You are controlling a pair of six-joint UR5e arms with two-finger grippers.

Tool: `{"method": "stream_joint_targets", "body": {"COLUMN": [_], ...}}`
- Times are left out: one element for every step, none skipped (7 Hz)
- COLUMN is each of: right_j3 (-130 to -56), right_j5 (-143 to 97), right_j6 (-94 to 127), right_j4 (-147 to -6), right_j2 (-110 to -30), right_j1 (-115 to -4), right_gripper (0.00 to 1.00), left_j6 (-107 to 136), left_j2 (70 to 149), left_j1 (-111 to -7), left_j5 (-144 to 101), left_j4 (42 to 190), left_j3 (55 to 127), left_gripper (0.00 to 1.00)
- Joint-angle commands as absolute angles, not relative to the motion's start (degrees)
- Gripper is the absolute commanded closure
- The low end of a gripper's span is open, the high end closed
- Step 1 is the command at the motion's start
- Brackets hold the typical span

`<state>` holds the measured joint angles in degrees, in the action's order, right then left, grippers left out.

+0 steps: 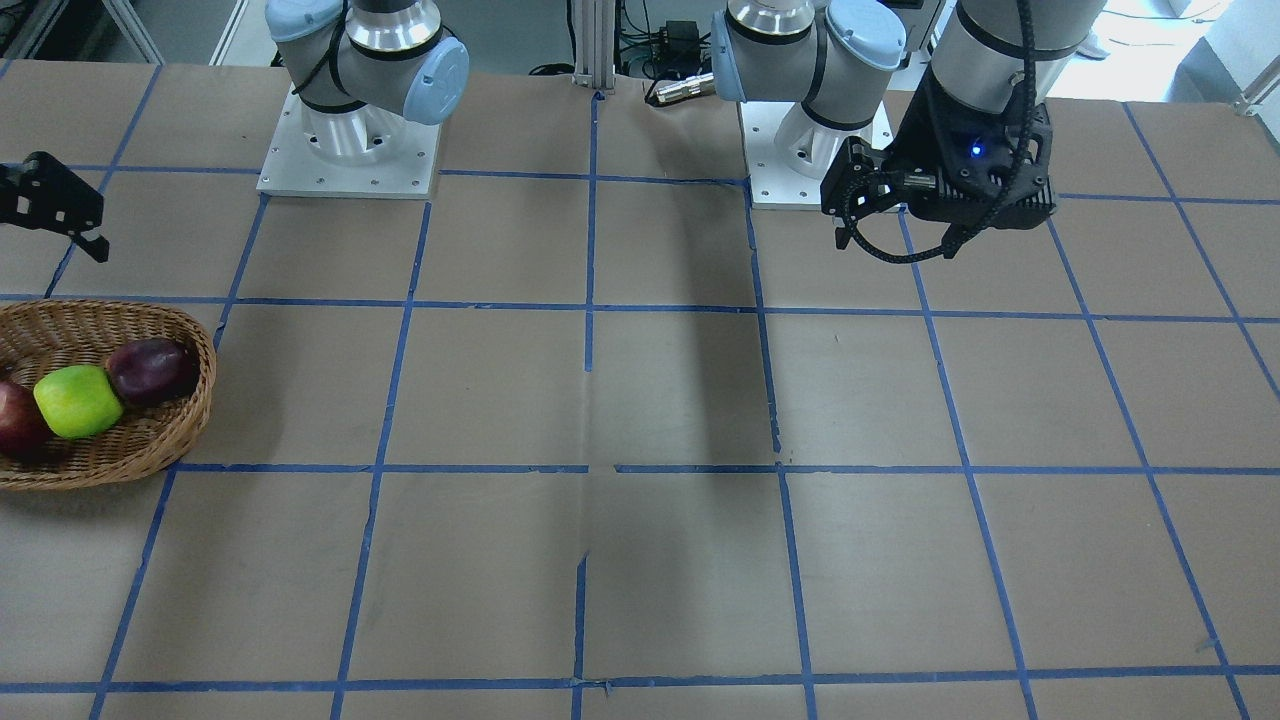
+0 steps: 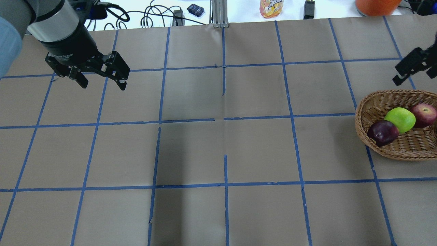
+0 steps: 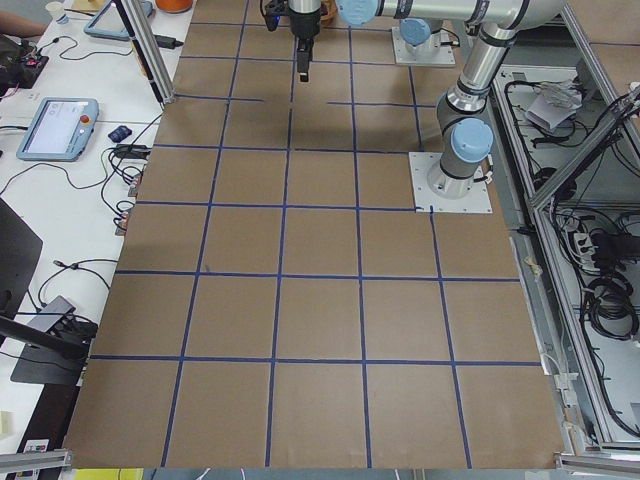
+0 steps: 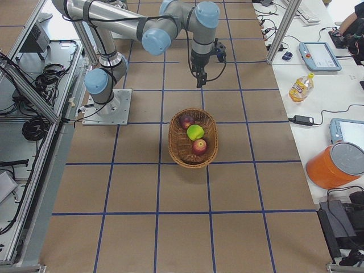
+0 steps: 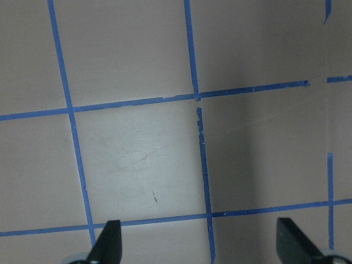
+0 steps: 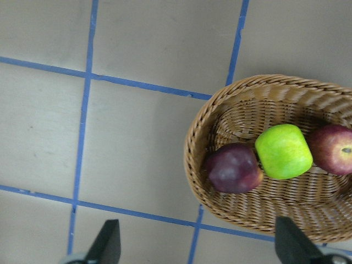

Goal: Put all apples into basket

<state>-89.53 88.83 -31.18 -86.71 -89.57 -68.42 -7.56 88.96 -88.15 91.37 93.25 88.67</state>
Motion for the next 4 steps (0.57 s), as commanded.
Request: {"method": "stream_joint_targets", "body": {"right_j3": [-86.32,-85.09,-84.38,-84.29], "right_j5": [89.47,89.21,89.21,89.21], "right_j6": [-12.72,-3.43,-1.17,-1.14], "right_j4": [-85.51,-85.6,-87.26,-88.15], "right_j2": [-89.3,-87.9,-86.67,-86.49], "right_j1": [-82.99,-88.36,-91.03,-91.05], "right_gripper": [0.0,0.0,0.0,0.0], "left_j6": [-7.56,-7.56,-7.56,-7.56], "left_j2": [89.03,88.95,88.95,88.95], "left_j1": [-88.15,-88.15,-88.15,-88.24], "left_j5": [91.32,91.32,91.32,91.32], "left_j4": [93.25,93.25,93.25,93.25], "left_j3": [88.68,88.68,88.68,88.68], "left_gripper": [0.0,0.0,0.0,0.0]}}
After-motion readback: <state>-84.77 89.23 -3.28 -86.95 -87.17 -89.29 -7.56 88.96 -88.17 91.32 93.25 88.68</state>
